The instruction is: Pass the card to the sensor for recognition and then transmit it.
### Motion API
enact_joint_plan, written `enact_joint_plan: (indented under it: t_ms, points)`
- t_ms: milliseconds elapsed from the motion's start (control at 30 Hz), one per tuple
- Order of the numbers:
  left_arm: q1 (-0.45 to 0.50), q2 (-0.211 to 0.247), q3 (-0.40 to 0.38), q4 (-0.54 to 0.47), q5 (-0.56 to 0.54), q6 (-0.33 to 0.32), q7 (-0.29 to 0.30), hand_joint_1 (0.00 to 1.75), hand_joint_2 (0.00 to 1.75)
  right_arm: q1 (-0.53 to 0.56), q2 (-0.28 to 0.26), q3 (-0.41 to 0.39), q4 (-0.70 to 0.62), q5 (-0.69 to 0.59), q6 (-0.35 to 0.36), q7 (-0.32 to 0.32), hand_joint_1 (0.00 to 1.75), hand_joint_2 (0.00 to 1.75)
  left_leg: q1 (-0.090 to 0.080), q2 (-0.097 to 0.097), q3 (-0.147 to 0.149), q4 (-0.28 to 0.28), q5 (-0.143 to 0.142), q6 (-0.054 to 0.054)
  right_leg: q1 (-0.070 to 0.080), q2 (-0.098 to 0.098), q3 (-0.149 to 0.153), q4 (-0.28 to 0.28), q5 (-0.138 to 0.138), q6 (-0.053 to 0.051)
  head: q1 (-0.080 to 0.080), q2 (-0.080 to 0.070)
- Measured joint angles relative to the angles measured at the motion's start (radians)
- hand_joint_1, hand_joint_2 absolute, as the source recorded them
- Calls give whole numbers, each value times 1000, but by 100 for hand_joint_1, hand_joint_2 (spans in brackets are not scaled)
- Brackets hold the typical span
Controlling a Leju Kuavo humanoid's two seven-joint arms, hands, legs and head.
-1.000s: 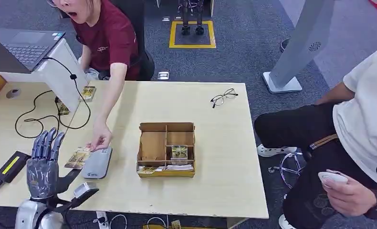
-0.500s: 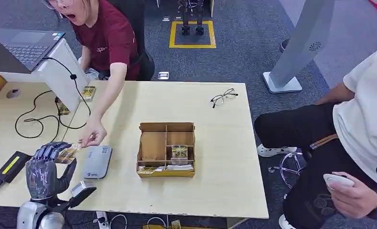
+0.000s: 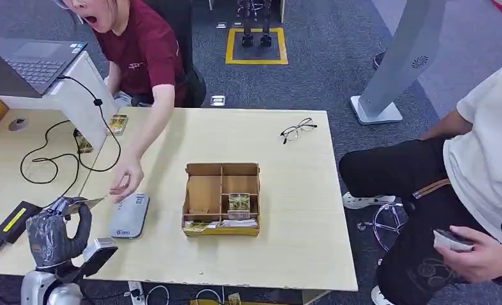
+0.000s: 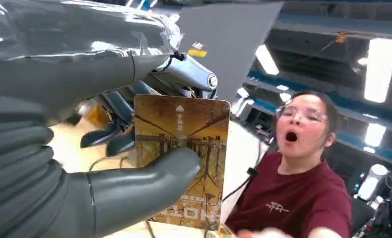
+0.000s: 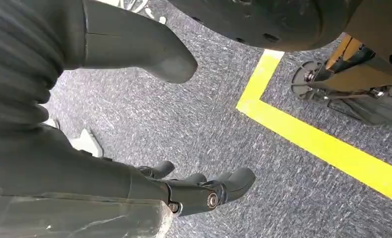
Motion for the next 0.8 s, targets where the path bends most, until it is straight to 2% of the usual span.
enact_joint_plan:
  t_ms: [67,167,200,433,633,800]
  points:
    - [0,0,-5,0,56,-64,37,175,175,1,0,0,0,-2,-3,3,0,175,0,0,0,0,0,0,0,0,0,0,0,0,0,0]
    - [0,-1,-15,-2,184,-250,140,175,175,1,2,0,0,-6,-13,7,0,175,0,0,0,0,0,0,0,0,0,0,0,0,0,0]
    - [0,-2,-16,-4,218,-288,155,175,175,1,2,-1,0,-6,-13,7,0,175,0,0,0,0,0,0,0,0,0,0,0,0,0,0]
    - [-1,-3,-21,-20,249,-321,163,175,175,4,3,-2,0,-7,-15,9,0,175,0,0,0,0,0,0,0,0,0,0,0,0,0,0]
    - [0,-10,-21,-33,506,-483,312,175,175,5,3,-3,0,-7,-24,14,0,175,0,0,0,0,0,0,0,0,0,0,0,0,0,0]
    - [-12,9,-37,-33,670,-540,393,175,175,6,4,-3,0,-7,-32,18,0,175,0,0,0,0,0,0,0,0,0,0,0,0,0,0]
